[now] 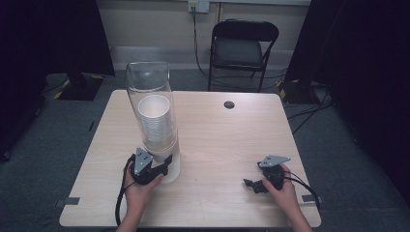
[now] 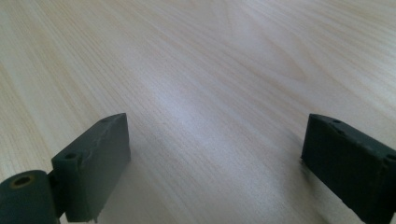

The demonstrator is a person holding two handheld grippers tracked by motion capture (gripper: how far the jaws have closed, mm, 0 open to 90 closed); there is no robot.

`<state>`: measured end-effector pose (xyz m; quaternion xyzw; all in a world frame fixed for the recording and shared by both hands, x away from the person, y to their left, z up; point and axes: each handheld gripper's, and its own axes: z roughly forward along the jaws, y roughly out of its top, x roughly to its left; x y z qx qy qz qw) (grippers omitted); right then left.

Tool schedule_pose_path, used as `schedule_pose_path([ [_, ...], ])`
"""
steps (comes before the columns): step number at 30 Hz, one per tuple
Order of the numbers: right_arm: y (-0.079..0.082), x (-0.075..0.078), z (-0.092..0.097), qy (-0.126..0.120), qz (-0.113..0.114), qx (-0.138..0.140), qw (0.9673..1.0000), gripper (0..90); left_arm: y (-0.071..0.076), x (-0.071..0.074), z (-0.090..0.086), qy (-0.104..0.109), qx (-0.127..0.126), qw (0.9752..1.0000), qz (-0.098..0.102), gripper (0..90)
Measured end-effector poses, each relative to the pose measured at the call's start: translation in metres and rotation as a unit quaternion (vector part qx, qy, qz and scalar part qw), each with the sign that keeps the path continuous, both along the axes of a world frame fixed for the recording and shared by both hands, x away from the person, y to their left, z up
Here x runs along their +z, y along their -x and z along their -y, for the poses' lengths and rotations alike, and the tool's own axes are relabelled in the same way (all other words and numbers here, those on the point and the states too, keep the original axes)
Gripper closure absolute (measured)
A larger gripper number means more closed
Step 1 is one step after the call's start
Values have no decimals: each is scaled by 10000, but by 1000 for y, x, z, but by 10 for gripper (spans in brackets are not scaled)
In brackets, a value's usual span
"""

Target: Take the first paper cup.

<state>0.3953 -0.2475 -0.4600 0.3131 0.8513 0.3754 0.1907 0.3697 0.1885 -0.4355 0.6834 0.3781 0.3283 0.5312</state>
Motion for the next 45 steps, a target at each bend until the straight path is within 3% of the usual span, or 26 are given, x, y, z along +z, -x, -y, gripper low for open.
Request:
schedule_pose_path([
  [2,0,0,0,-1,-1,0,10000,72,3,2,-2,54,29,10000,41,314],
  [3,0,0,0,-1,-2,0,10000,72,7,6,-2,79,52,9998,202,288],
  [6,0,0,0,0,-2,-1,10000,72,8,9,-2,83,43,9996,260,228],
  [13,0,0,0,0,-1,-1,10000,72,9,19,-1,119,17,9997,214,252],
  [14,0,0,0,0,-1,-1,10000,72,7,19,-2,37,-34,9997,242,252],
  [15,0,0,0,0,-1,0,10000,72,6,19,-3,32,-41,9997,252,307],
  [20,0,0,0,1,0,-1,10000,72,7,12,-4,119,-77,9990,430,325],
  [31,0,0,0,0,0,0,10000,72,4,11,-4,-10,-58,9991,427,334],
  [45,0,0,0,0,0,-1,10000,72,3,9,-3,51,-90,9989,449,335],
])
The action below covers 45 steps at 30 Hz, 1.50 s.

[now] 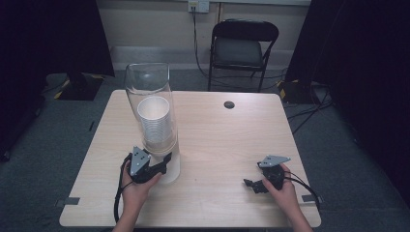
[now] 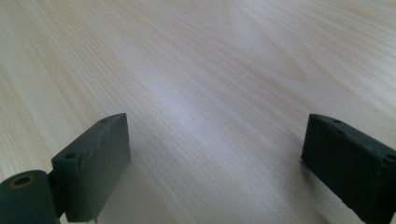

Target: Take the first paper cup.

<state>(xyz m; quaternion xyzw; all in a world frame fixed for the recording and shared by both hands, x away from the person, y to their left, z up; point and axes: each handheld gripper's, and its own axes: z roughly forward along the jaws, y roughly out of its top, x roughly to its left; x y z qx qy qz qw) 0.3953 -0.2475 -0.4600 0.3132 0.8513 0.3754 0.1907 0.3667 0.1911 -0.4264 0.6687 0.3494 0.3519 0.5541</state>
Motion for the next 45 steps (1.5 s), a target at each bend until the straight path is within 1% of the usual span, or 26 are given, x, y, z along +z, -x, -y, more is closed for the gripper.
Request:
schedule_pose_path([
  [1,0,0,0,-3,-7,-5,10000,72,1,0,2,48,32,10000,-37,335],
  [8,0,0,0,1,0,1,10000,72,0,0,1,35,31,10000,-49,335],
  [11,0,0,0,0,0,0,10000,72,0,-1,1,19,11,10000,2,336],
  [13,0,0,0,0,1,-2,10000,72,1,-1,2,-2,60,10000,0,336],
  [14,0,0,0,0,0,1,10000,72,1,-2,2,-5,74,10000,35,336],
  [21,0,0,0,-2,-7,-4,10000,72,0,-1,2,-30,96,9999,22,338],
  [22,0,0,0,-3,-7,-4,10000,72,0,-1,2,-90,45,9999,-18,345],
  [23,0,0,0,-3,-7,-4,10000,72,-4,-6,6,-417,188,9980,-447,345],
  [24,0,0,0,-6,-9,3,10000,72,-7,-39,0,-759,300,9891,-1229,368],
  [25,0,0,0,-6,-9,3,10000,72,-7,-39,0,-759,300,9891,-1229,370],
  [26,1,0,1,3,2,8,10000,72,-2,-38,5,-614,156,9912,-1163,369],
  [28,1,0,1,-4,-2,14,10000,71,-1,-38,6,-607,126,9915,-1140,367],
  [29,1,0,1,-2,4,18,10000,71,0,-37,6,-600,46,9912,-1183,365],
  [30,1,0,1,-2,2,17,10000,71,2,-36,6,-658,-1,9908,-1180,363],
  [31,1,0,1,0,-3,17,10000,71,5,-35,4,-737,-54,9899,-1206,359],
  [32,1,0,1,-1,0,17,10000,71,5,-35,4,-737,-54,9899,-1206,358],
  [35,1,0,1,1,-7,44,10000,71,9,-35,2,-672,-139,9889,-1314,356],
  [36,0,0,2,1,-5,57,10000,71,11,-35,2,-640,-160,9891,-1317,356],
  [37,0,0,2,12,4,63,10000,71,12,-36,2,-558,-187,9894,-1331,356],
  [38,1,0,2,14,9,65,10000,71,14,-36,3,-619,-190,9882,-1387,355],
  [39,1,0,2,2,3,72,10000,71,14,-36,3,-629,-211,9880,-1395,352],
  [42,1,0,3,8,-7,74,10000,71,13,-38,2,-600,-231,9893,-1313,350],
  [43,2,0,3,9,-7,70,10000,71,13,-38,2,-600,-231,9893,-1313,350],
  [44,1,0,3,12,-4,75,10000,71,14,-40,2,-540,-243,9901,-1274,350],
  [45,2,0,3,6,-14,75,10000,71,14,-40,2,-540,-243,9901,-1274,350],
])
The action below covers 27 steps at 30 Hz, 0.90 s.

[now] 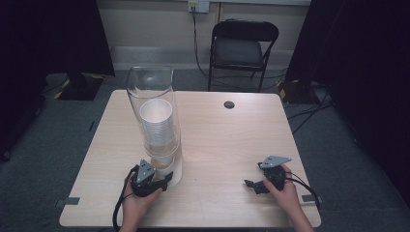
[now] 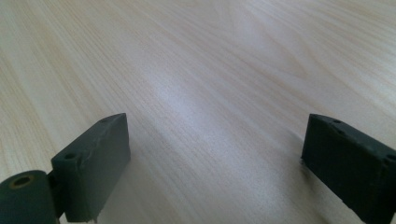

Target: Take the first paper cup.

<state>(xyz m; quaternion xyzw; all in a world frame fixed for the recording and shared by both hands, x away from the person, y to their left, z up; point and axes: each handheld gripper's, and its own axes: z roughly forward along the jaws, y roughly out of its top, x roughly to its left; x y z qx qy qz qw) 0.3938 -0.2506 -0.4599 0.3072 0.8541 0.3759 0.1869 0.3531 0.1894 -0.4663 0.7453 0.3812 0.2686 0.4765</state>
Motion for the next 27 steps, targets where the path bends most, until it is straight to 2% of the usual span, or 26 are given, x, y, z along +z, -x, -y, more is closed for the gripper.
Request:
schedule_pose_path([
  [10,0,0,0,-2,2,13,10000,71,-2,0,-1,28,-42,10000,-8,342],
  [20,0,0,0,0,0,7,10000,71,0,1,-3,-88,-43,9999,39,334],
  [27,0,0,0,1,0,7,10000,71,1,5,-8,-187,-86,9998,-75,334],
])
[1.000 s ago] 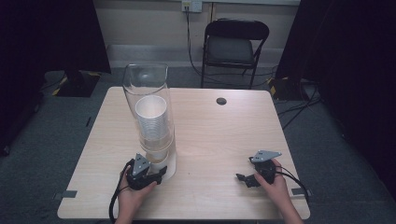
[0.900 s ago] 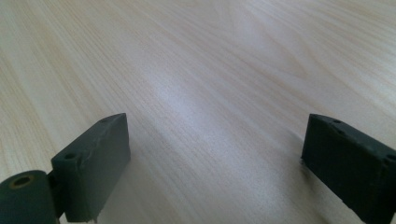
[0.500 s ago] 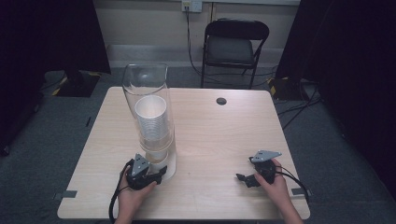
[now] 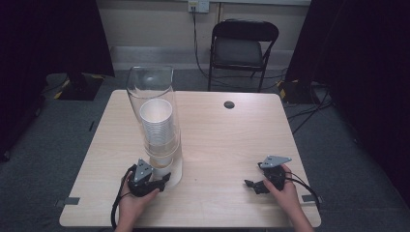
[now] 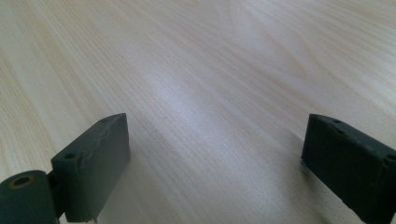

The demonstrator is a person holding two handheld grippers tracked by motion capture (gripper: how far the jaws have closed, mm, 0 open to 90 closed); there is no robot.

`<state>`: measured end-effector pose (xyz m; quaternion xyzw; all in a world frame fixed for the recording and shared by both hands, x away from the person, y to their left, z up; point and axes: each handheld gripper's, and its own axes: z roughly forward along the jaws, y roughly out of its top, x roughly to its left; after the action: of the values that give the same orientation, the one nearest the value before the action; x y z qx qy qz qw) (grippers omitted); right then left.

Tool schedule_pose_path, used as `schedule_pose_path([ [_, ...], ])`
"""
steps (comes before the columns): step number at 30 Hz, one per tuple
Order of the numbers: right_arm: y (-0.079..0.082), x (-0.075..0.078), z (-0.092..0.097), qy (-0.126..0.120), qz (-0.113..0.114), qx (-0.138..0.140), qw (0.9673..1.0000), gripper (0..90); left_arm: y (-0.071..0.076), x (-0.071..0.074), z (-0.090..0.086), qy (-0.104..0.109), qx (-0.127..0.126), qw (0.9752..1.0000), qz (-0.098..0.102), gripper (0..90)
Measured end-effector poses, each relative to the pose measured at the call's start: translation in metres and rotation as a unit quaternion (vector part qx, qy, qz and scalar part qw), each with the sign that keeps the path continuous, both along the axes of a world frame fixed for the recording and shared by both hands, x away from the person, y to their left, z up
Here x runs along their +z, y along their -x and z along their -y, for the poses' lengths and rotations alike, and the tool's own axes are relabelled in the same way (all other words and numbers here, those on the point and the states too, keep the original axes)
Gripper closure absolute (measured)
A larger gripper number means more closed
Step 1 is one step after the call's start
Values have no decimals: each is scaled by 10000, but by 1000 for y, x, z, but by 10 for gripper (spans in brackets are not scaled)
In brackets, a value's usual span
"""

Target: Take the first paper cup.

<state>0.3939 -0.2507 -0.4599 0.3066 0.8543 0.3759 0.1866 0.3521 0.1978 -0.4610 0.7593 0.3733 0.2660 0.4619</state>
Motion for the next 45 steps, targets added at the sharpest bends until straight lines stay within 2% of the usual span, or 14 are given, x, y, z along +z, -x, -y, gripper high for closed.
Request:
schedule_pose_path([
  [9,0,0,0,-1,-3,-4,10000,71,5,2,-6,18,51,10000,-45,324],
  [12,0,0,0,-2,1,1,10000,71,7,4,-8,-72,72,9999,-43,320],
  [21,0,0,0,-2,-1,-1,10000,71,14,3,-16,29,54,10000,-67,320],
  [25,0,0,0,3,7,-5,10000,71,17,3,-17,-3,39,9999,-96,322],
  [35,0,0,0,-1,-1,-5,10000,71,31,2,-24,43,91,9997,-220,323],
  [36,0,0,0,6,8,-10,10000,71,33,2,-26,-27,98,9997,-208,323],
  [42,0,0,0,-3,-2,-2,10000,71,38,-1,-28,50,106,9997,-220,324],
  [44,0,0,0,-1,-1,-1,10000,71,40,-1,-29,15,102,9998,-196,324],
  [45,0,0,0,-3,-2,3,10000,71,41,-1,-29,25,116,9996,-261,324],
])
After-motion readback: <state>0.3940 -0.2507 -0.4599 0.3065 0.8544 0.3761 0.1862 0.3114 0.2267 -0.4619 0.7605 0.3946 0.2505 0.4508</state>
